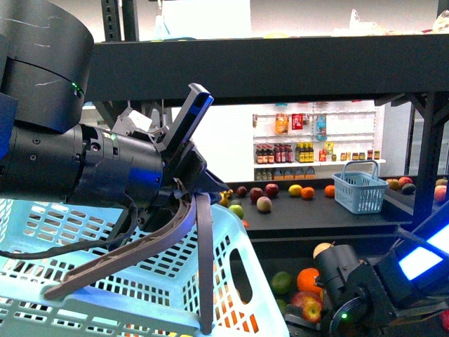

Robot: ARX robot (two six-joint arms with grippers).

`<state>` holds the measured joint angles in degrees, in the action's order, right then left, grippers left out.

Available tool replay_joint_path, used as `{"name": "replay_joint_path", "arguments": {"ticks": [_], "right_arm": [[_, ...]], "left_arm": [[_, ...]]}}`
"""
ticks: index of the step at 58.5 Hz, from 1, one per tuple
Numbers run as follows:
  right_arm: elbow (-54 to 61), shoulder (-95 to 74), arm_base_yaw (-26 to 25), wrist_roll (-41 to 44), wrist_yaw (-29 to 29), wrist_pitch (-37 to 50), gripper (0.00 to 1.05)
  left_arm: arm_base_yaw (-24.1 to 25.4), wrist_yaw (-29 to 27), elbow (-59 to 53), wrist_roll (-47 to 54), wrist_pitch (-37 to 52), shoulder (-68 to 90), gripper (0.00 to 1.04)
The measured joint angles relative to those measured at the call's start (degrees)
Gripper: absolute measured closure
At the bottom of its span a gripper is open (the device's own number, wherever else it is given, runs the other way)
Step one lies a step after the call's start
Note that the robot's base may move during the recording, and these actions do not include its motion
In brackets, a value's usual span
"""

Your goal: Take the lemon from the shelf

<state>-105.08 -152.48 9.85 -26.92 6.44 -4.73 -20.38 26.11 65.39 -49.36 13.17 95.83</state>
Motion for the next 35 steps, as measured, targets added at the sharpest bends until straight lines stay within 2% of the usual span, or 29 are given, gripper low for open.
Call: {"name": "replay_joint_path", "arguments": {"ticks": [10, 35], "right_arm": [[-11.21, -7.32, 1.27, -2.25, 3.15, -6.54, 0.07], [-32.24, -18.93, 2.80, -5.46, 2.97, -15.67, 0.07]], "left_arm": [[0.00, 0.00, 0.00, 0.00, 0.00, 0.00, 0.94], [0.00, 0.00, 0.00, 0.02, 0.00, 0.00, 0.94]]}}
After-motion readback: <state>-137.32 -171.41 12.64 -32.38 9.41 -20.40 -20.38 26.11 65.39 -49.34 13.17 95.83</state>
